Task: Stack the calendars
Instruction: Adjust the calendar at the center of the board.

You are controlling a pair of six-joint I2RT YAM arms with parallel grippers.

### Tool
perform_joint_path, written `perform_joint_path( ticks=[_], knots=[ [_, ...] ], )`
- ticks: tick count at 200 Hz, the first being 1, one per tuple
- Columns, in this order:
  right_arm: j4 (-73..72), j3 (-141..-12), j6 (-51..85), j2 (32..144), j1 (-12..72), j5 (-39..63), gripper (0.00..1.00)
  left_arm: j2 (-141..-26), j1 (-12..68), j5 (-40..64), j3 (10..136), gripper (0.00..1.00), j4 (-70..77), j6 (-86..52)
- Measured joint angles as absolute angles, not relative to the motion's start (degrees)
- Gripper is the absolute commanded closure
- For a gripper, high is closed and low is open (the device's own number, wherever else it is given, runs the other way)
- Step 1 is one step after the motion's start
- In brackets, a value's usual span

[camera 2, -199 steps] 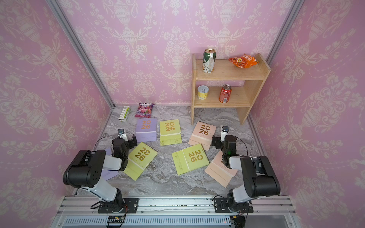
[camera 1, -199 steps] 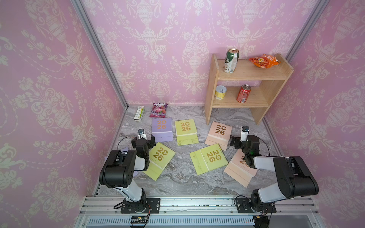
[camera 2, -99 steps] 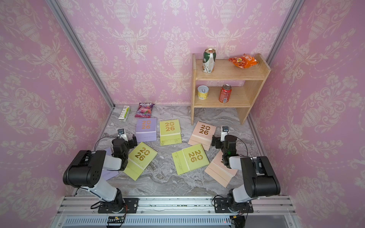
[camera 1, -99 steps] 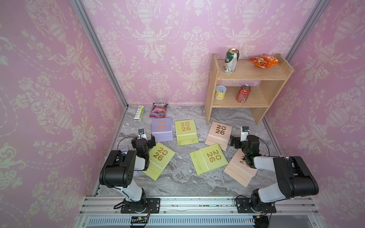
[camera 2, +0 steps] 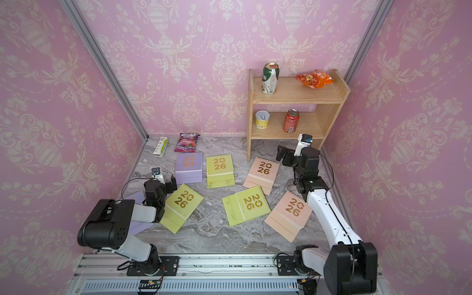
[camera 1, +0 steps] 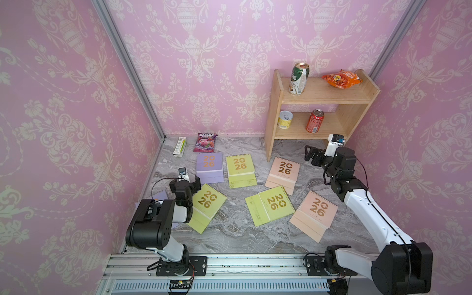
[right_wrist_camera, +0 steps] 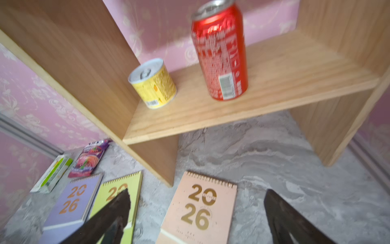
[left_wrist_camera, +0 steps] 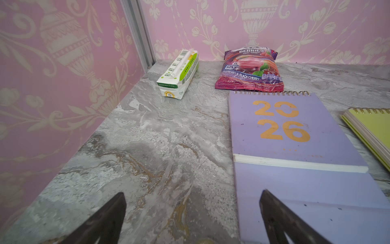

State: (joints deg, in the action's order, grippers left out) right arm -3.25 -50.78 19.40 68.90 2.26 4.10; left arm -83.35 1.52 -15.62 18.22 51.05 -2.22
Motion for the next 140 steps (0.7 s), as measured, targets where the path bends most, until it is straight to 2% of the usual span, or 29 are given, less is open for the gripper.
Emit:
perform_joint_path(
  ticks=[16, 32, 46, 72, 86, 112, 140],
  knots=[
    [4.3, -50.7, 20.1, 69.6, 5.6, 4.2, 0.0, -70.5, 2.5, -16.3, 22.8, 0.01, 35.6, -4.3],
    [10.4, -50.2, 21.4, 68.5, 10.5, 4.0, 0.01, -62.5, 2.5, -15.8, 30.8, 0.01, 24.4, -6.7],
    [14.7, -49.0, 23.6, 65.6, 14.1, 4.4, 0.02, -56.2, 2.5, -13.6, 34.2, 0.01, 20.0, -9.3],
    [21.1, -45.9, 28.5, 59.2, 17.4, 4.6, 0.03, -45.3, 1.9, -6.6, 31.0, 0.01, 17.9, -16.3],
    [23.9, -44.2, 31.4, 56.6, 19.0, 4.7, 0.04, -45.6, 1.3, -3.4, 33.3, 0.01, 12.5, -18.2],
    [27.9, -40.0, 36.8, 52.8, 23.0, 5.2, 0.06, -54.0, 1.2, 2.5, 41.6, 0.02, 3.8, -20.0],
    [30.7, -35.9, 42.2, 49.3, 27.4, 5.1, 0.07, -59.1, 2.1, 7.8, 43.0, 0.05, 0.4, -21.5]
  ],
)
